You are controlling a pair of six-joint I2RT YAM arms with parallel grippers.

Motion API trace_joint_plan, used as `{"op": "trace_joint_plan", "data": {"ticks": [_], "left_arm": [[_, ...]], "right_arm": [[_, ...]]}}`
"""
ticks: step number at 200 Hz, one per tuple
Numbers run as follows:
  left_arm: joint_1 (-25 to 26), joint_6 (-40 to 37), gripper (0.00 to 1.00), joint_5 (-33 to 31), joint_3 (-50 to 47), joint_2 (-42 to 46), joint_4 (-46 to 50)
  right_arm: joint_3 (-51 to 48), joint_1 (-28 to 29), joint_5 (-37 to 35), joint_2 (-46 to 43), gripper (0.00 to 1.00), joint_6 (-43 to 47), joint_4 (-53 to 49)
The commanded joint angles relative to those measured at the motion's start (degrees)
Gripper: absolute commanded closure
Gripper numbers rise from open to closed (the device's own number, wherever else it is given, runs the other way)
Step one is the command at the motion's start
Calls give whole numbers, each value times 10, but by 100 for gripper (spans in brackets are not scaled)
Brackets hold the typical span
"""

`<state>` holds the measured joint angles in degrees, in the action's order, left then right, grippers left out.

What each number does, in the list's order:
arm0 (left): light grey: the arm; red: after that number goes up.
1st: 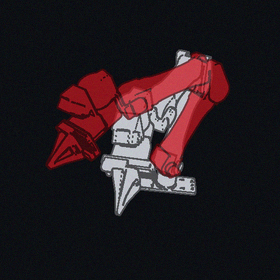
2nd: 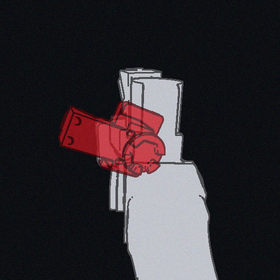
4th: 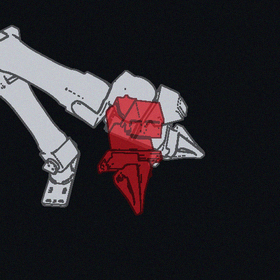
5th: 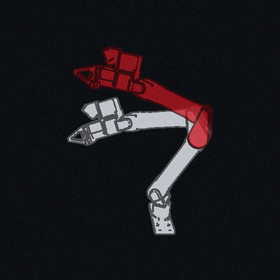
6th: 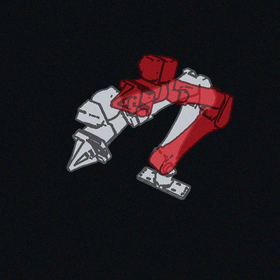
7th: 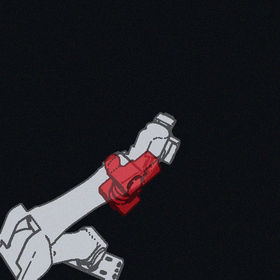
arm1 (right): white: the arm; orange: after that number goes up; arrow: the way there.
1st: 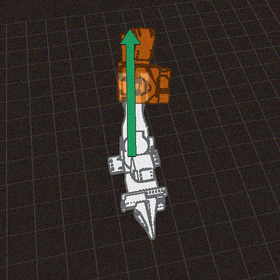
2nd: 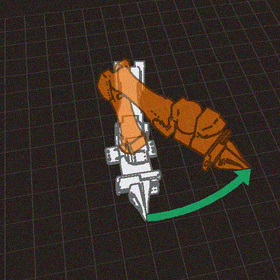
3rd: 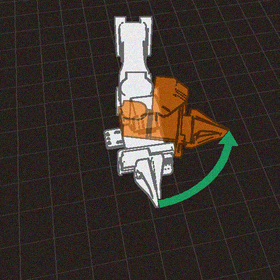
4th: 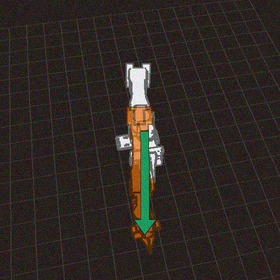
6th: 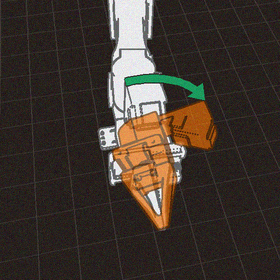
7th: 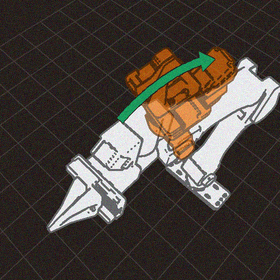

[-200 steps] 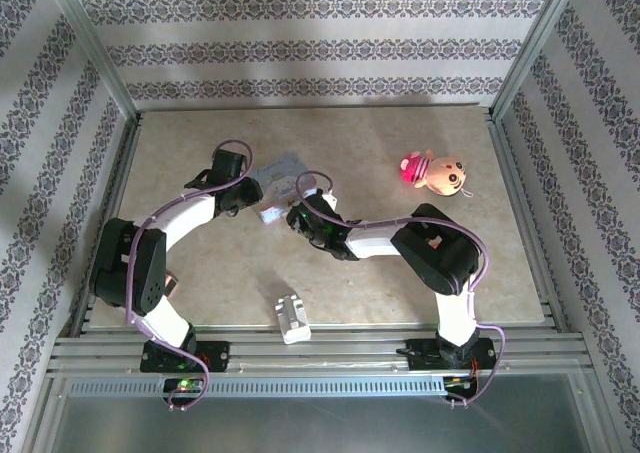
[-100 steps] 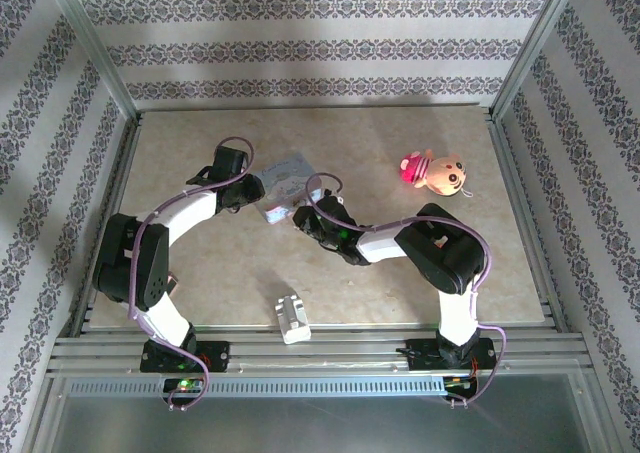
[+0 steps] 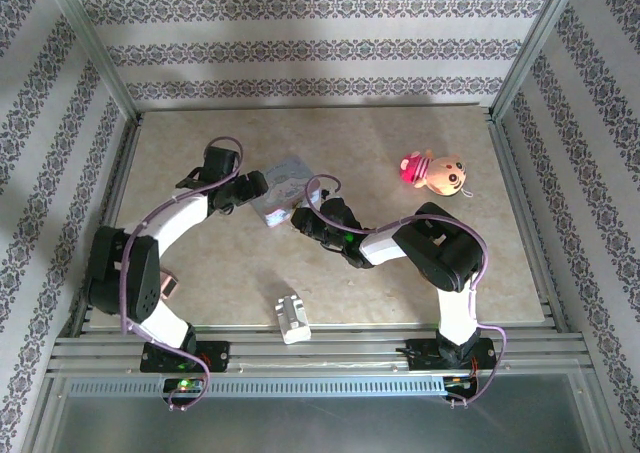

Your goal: Unlock the padlock with the key

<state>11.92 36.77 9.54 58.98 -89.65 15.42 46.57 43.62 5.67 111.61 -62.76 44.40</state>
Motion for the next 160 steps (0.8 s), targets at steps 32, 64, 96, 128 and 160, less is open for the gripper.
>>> {"op": "trace_joint_plan", "data": {"ticks": [32, 64, 96, 128, 160], "left_arm": [[32, -4, 1, -20, -26, 34, 44], [37, 2, 1, -19, -45, 12, 35], [43, 2, 13, -23, -52, -7, 30], [43, 2, 31, -40, -59, -32, 32], [41, 3, 41, -54, -57, -47, 29]], "right_arm": [[-4, 9, 21, 1, 100, 9, 38], [-8, 11, 11, 3, 100, 0, 39], [-14, 12, 3, 1, 100, -3, 40], [-26, 4, 1, -4, 100, -17, 41], [-44, -11, -16, -3, 98, -53, 36]]}}
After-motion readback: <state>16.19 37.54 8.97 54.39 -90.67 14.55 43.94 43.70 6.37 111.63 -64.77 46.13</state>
